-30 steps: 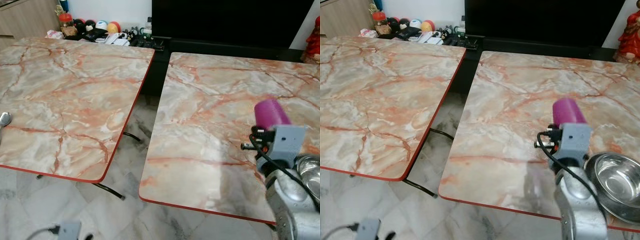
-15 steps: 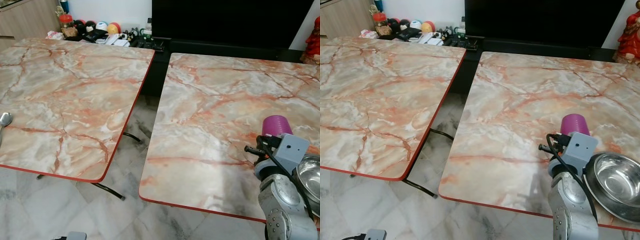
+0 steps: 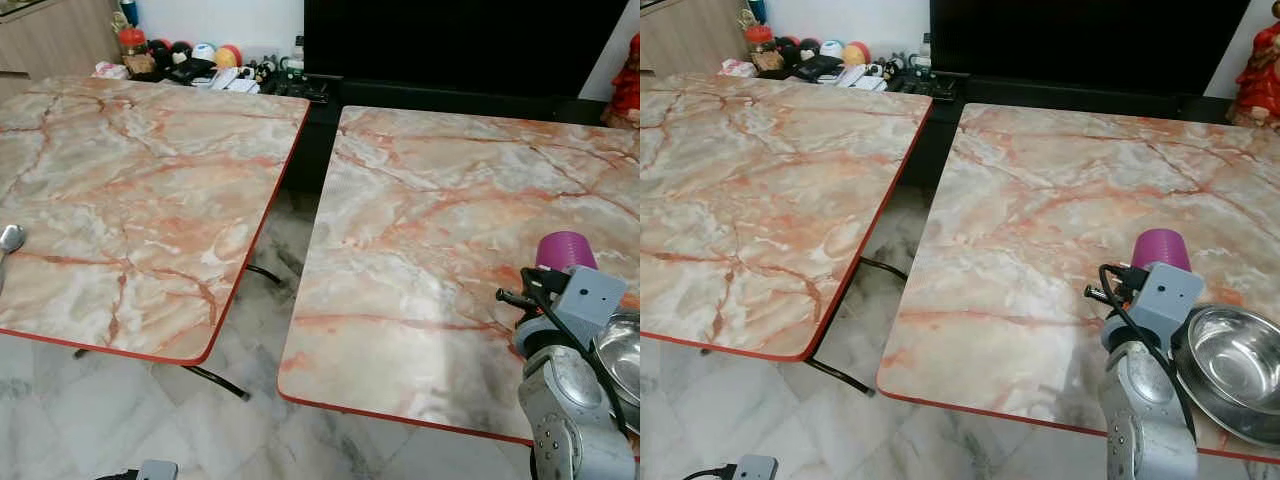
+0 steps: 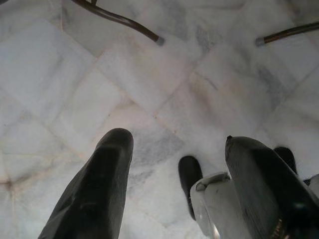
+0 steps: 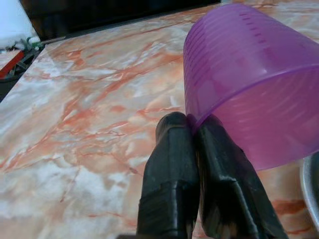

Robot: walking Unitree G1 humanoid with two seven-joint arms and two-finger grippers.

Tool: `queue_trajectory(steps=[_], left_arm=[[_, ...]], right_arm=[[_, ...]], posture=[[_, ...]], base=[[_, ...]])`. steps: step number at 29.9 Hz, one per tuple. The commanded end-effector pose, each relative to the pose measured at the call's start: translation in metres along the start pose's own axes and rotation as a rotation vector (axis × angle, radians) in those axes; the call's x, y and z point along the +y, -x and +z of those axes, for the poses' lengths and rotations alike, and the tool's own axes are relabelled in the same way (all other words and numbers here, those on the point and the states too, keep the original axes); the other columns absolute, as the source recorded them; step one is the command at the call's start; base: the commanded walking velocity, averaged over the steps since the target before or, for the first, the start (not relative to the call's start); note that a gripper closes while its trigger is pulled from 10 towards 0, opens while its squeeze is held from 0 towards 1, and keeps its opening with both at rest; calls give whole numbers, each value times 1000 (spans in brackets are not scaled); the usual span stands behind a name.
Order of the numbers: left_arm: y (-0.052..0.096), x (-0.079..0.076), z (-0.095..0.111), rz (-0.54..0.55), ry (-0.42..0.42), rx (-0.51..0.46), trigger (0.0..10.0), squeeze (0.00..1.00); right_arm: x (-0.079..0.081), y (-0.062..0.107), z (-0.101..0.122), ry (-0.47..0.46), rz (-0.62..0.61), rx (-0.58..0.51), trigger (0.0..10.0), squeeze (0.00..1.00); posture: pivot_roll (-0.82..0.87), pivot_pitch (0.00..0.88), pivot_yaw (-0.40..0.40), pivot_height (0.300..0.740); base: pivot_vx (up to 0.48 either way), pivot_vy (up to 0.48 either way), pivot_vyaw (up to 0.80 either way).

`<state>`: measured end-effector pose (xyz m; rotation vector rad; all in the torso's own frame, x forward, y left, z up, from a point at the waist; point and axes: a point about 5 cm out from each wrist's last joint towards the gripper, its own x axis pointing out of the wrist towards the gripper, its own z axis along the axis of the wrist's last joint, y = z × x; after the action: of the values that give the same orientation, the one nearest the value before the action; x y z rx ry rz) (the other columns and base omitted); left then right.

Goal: Setting the table

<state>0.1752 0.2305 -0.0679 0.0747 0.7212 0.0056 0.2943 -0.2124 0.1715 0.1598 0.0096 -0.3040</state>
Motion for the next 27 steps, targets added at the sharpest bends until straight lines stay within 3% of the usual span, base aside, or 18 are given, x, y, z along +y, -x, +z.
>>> queue_trajectory(steps=[1,11,27], left_arm=[[1,-2,-5,-5,4,21,10000,0],[1,-2,-6,0,12,26,10000,0],[1,-3,-7,-1,14,28,10000,0]], right_arm=[[-3,-1,-2,2,-14,11,10000,0],[2,-1,-1,36,17,-1,10000,0],[5,-2,-2,53,36,5,10000,0]], posture=[[-59,122,-13,740],[-57,123,-15,740],[-58,120,-16,740]], base=[[0,0,-800],[0,0,-80],[-281,0,0]])
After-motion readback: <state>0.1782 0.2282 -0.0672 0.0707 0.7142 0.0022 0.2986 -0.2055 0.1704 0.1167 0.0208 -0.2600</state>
